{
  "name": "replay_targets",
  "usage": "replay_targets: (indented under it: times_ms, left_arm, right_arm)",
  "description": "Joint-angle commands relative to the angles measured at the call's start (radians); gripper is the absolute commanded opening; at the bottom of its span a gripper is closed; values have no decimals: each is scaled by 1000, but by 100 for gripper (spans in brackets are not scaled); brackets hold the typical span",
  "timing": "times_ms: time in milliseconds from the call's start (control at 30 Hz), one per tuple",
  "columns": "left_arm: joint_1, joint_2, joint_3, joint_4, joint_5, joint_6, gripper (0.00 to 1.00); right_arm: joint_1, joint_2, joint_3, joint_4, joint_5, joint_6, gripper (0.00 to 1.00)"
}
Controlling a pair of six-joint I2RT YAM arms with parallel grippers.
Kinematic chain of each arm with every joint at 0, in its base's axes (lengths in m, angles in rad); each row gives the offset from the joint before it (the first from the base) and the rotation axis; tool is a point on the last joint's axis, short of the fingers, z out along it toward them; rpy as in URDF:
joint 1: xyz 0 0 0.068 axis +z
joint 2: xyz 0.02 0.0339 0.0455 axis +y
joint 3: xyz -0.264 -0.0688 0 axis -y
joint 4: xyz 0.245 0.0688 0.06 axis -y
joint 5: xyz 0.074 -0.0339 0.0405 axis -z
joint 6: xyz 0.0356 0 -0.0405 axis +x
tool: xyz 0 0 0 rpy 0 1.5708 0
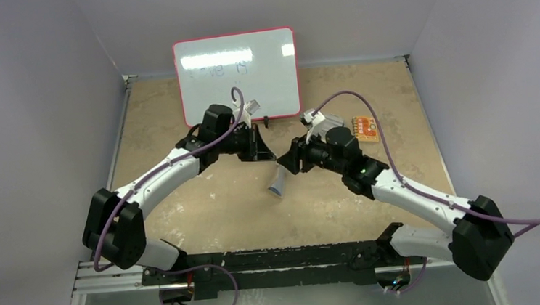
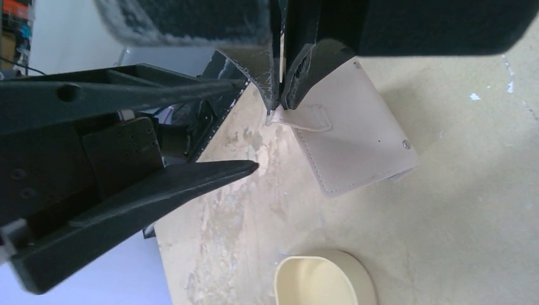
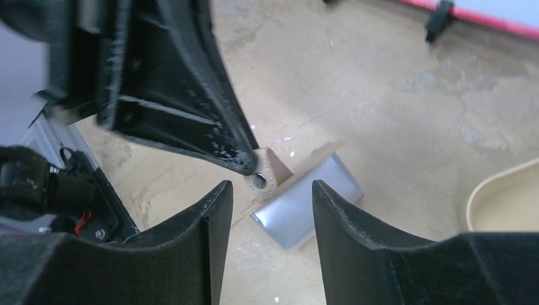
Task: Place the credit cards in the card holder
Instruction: Open the card holder at the center of the board.
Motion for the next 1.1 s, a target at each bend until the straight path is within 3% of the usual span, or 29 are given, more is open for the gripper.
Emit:
replay_targets:
  times_ms: [0,100,200,467,733,867,967,1067]
  left_arm:
    - [0,-65,21,5,111,26,0]
    - [1,-100,27,-115,117,113,0]
    - [2,-143,11,-130,151,125,0]
    - [2,-167,11,-140,238,138,0]
    - [2,-149,14,-160,309,172,0]
    - [2,-140,19,-162,324,181,0]
    - [3,-134,37,-173,305,189,0]
    - [21,-129,71,-183,250,180,4]
  right_arm:
    - [2,-125,-50,196,-127,-252,52]
    - [2,-207,-94,287,-174,-392,55]
    - [2,-258,-107,300,-234,-550,58]
    - [2,-197,-25,-32,-516,-1125,59]
    - [4,-81,3,-24,-591,-1232,61]
    - [8,-28,17,-23,-591,-1248,57]
    - [8,-2,30,-9,-604,-1221,43]
    - [8,32,44,20,-613,-1126,5]
